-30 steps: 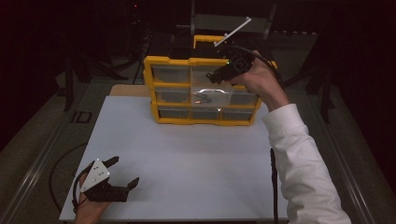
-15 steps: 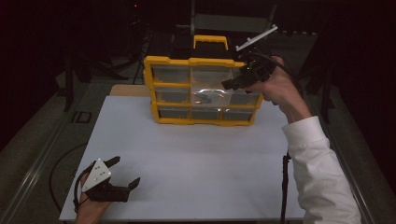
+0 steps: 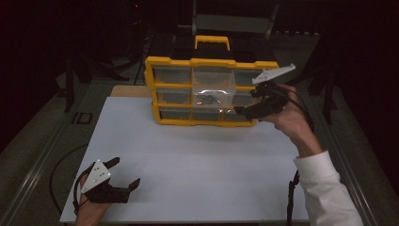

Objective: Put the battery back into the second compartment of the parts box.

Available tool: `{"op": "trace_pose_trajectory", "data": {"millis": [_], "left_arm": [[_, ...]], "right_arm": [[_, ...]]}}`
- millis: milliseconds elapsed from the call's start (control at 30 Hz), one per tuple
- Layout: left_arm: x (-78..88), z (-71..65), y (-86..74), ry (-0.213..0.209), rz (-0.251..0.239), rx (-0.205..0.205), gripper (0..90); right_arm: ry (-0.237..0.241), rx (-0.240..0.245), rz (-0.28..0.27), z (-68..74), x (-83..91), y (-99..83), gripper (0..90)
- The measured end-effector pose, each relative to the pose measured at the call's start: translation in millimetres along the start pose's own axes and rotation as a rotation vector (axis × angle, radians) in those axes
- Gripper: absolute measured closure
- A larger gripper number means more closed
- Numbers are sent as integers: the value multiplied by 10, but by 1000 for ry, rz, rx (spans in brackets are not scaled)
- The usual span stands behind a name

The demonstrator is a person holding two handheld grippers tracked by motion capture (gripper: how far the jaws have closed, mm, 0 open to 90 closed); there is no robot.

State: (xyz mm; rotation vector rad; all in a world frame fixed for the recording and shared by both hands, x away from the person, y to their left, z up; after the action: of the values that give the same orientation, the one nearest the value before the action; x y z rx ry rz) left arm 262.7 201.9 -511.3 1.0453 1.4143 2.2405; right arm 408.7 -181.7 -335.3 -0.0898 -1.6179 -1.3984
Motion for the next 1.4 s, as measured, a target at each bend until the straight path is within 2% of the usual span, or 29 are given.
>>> {"op": "trace_pose_trajectory", "data": {"millis": [33,100,133,167,233,267,300,333,367,400,433,500,533,567,600,633,667,700,733,767,933,1000,1100,1400], "left_arm": [[0,0,0,0,0,0,2],[2,7,-4,3,1,0,2],[2,7,-4,3,1,0,2],[5,17,-6,4,-1,4,2],[7,25,-9,7,0,6,2],[12,32,-11,9,-2,9,2],[12,32,-11,9,-2,9,2],[12,36,-13,11,0,10,2],[13,44,-15,13,0,9,2],[13,44,-15,13,0,9,2],[20,58,-15,18,-2,12,2],[34,82,-18,25,-2,14,2],[34,82,-18,25,-2,14,2],[50,108,-20,32,-6,18,2],[50,108,-20,32,-6,18,2],[69,134,-27,40,-9,24,2],[69,134,-27,40,-9,24,2],[76,152,-34,43,-11,30,2],[76,152,-34,43,-11,30,2],[84,168,-41,49,-9,31,2],[110,199,-56,61,-11,38,2],[133,222,-65,71,-14,43,2],[166,259,-79,83,-19,48,2],[208,303,-85,100,-36,64,2]], "right_arm": [[0,0,0,0,0,0,155],[-4,-5,-15,-17,-47,-158,155],[-4,-5,-15,-17,-47,-158,155],[-4,-2,-27,-21,-119,-399,154],[-2,-4,-32,-19,-133,-464,154],[0,-5,-43,-23,-157,-566,154],[0,-5,-43,-23,-157,-566,154],[16,-11,-55,-18,-195,-719,150],[11,-26,-72,-33,-249,-910,145],[11,-26,-72,-33,-249,-910,145],[18,-41,-86,-46,-289,-1074,138],[21,-64,-103,-60,-312,-1224,134],[21,-64,-103,-60,-312,-1224,134],[10,-75,-122,-72,-323,-1361,130],[10,-75,-122,-72,-323,-1361,130],[7,-89,-145,-83,-321,-1482,129],[7,-89,-145,-83,-321,-1482,129],[-3,-97,-158,-100,-318,-1592,121],[-3,-97,-158,-100,-318,-1592,121],[-10,-95,-182,-117,-305,-1692,119],[11,-99,-226,-124,-280,-1844,121],[6,-97,-240,-124,-274,-1883,121],[23,-109,-289,-116,-260,-1988,121],[33,-115,-351,-73,-255,-2046,112]]}}
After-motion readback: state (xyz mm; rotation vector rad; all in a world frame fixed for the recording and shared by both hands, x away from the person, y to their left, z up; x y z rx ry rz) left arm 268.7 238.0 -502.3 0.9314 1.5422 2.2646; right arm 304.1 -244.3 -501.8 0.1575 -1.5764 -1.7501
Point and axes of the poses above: each handheld gripper's, and its own axes: x roughly backward along the jaws, y roughly out of its top, z roughly to its left, the point moved 7 cm from there along -x, roughly forward along the jaws, and after that the axes turned 15 degrees about -x, right-handed, at the moved point
